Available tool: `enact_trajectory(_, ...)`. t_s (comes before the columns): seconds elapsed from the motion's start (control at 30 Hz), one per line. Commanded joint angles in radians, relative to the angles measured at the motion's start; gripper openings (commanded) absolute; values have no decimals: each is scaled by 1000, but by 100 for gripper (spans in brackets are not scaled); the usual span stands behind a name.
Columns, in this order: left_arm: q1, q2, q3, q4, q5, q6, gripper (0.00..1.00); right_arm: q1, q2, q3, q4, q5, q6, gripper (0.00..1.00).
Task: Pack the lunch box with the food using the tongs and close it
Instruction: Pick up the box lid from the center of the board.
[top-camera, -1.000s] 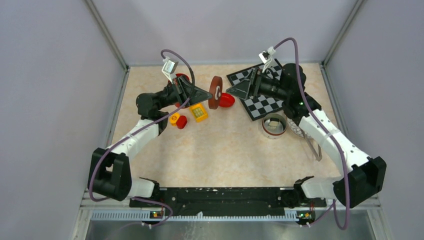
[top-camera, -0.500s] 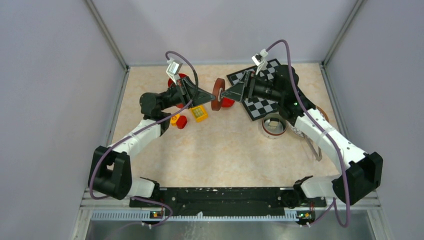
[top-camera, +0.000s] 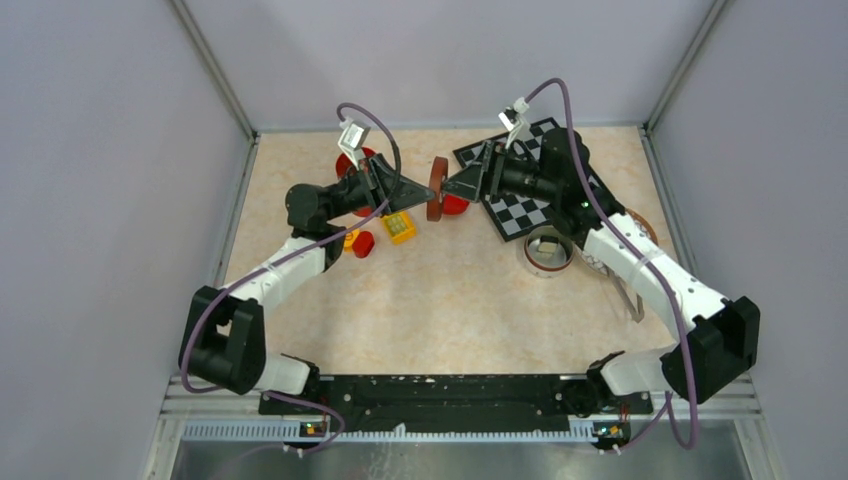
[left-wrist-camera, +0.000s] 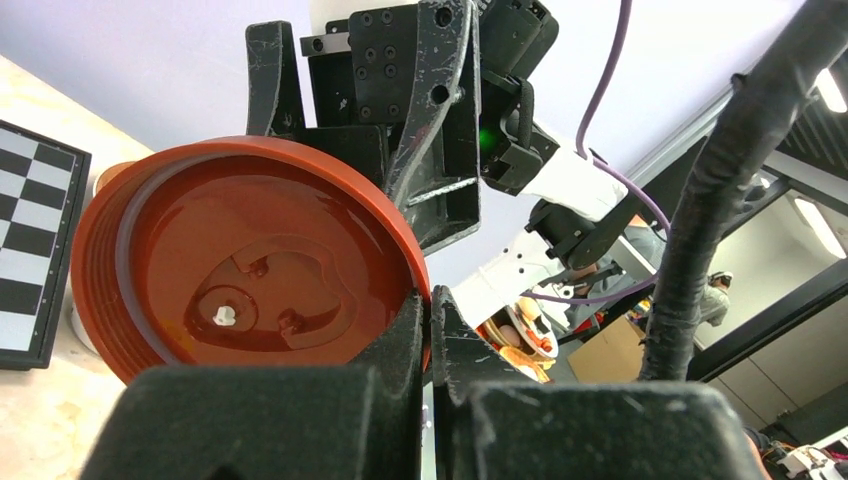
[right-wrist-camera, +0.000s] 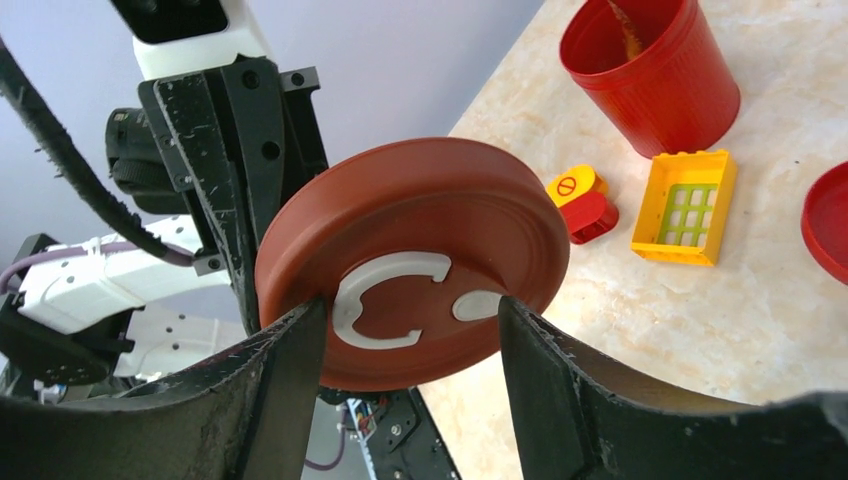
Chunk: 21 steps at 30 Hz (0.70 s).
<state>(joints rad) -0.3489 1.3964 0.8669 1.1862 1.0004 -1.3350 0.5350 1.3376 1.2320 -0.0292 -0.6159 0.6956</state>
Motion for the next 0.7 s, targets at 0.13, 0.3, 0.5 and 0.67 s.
enact_trajectory(0.13,-11,-11,6,77,-16,-15,0,19,9,93,-102,169,-91,51)
enact_trajectory(0.3,28,-16,10,86,-33,-27,0,3,-12,95,-179,267,-144,36)
enact_trajectory(0.5,47,-17,13,90,-36,-33,0,-22,-29,97,-242,338,-215,26)
enact_trajectory(0.67,49,-3,14,115,-40,-49,0,-64,-44,77,-146,176,-182,39)
